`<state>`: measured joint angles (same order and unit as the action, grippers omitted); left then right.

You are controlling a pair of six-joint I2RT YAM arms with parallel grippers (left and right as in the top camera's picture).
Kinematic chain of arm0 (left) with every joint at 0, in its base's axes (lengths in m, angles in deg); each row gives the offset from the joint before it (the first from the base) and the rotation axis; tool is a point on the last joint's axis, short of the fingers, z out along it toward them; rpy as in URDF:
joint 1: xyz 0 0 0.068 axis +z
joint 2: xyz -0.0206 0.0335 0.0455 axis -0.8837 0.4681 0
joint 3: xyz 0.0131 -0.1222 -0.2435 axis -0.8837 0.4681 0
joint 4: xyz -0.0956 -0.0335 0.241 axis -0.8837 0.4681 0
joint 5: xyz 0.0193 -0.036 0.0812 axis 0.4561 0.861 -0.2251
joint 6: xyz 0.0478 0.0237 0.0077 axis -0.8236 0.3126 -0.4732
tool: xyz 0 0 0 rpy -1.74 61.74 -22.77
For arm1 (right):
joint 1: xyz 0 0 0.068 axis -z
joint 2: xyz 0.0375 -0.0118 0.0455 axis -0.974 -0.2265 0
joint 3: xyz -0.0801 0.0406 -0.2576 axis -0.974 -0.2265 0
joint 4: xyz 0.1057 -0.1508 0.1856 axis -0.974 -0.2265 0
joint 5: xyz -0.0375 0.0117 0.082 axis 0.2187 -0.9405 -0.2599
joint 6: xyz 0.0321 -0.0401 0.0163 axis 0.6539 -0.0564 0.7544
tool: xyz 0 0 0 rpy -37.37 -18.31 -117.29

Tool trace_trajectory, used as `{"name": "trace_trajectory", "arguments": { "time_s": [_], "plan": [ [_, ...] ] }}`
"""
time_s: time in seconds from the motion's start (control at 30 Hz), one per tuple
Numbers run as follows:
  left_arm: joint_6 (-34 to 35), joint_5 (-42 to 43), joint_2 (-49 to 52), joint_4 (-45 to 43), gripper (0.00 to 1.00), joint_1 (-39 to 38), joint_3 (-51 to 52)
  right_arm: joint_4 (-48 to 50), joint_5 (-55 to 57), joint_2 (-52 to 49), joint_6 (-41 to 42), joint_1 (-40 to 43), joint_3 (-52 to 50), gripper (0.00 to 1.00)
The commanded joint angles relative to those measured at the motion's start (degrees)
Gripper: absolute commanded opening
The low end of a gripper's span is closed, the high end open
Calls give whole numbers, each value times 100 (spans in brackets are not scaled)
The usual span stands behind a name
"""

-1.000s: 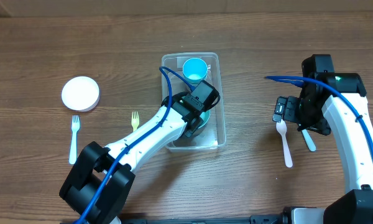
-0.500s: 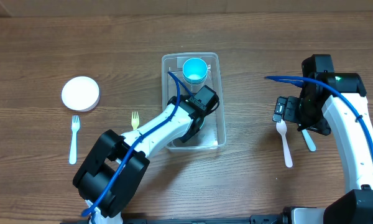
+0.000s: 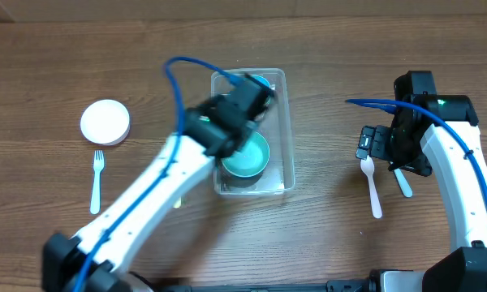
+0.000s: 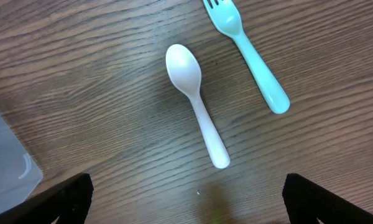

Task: Pack container
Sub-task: 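Stack the teal bowl into the bowl in the container, then move the left gripper to the white bowl and grasp it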

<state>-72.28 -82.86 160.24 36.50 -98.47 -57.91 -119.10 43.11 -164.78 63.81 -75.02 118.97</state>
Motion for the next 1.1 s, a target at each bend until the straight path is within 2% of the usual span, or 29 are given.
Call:
{"name": "trace_trajectory", "arguments": {
  "time_s": [0.0, 0.03, 0.07, 0.13, 0.2, 0.23, 0.4, 0.63, 0.7, 0.73, 0.77, 0.8, 0.87, 0.9, 0.97, 1.0, 1.07],
  "plan": [
    [669, 205, -678, 468, 32, 1333, -168, 17, 39, 48, -13, 22, 9, 100],
    [669, 304, -715, 732, 43, 1834, -168, 17, 37, 48, -11, 22, 9, 100],
    [669, 402, -710, 892, 45, 2186, -160, 17, 39, 48, -11, 22, 9, 100],
    [527, 903, -651, 874, 57, 3191, 33, 17, 37, 48, -11, 22, 9, 100],
    [258, 1161, -605, 586, 73, 3480, 243, 17, 37, 48, -11, 22, 9, 100],
    [90, 1198, -562, 295, 100, 3576, 511, 17, 39, 48, -13, 22, 9, 100],
    [37, 1108, -313, -817, 100, 3834, 1403, 17, 37, 48, -13, 22, 9, 100],
    [-1191, 1296, 890, -1558, 100, 3978, 1478, 17, 39, 48, -11, 22, 9, 100],
    [-1423, 1274, 1303, -1812, 96, 3980, 1478, 17, 37, 48, -13, 22, 9, 100],
    [-1421, 1207, 1419, -1904, 88, 3980, 1478, 17, 39, 48, -13, 22, 9, 100],
    [-1419, 1102, 1464, -1978, 84, 3980, 1478, 17, 39, 48, -11, 22, 9, 100],
    [-1416, 1005, 1467, -2052, 71, 3980, 1478, 17, 37, 48, -13, 22, 9, 100],
    [-1419, 970, 1456, -2192, 53, 3980, 1473, 17, 37, 48, -11, 22, 9, 100],
    [-1419, 973, 1456, -2212, 39, 3980, 1473, 17, 37, 48, -13, 22, 9, 100],
    [-1419, 970, 1456, -2221, 20, 3980, 1473, 17, 37, 48, -11, 22, 9, 100],
    [-1419, 970, 1456, -2236, 16, 3980, 1473, 17, 37, 48, -13, 22, 9, 100],
    [-1419, 970, 1456, -2260, 20, 3980, 1473, 17, 37, 48, -13, 22, 9, 100]
  ]
}}
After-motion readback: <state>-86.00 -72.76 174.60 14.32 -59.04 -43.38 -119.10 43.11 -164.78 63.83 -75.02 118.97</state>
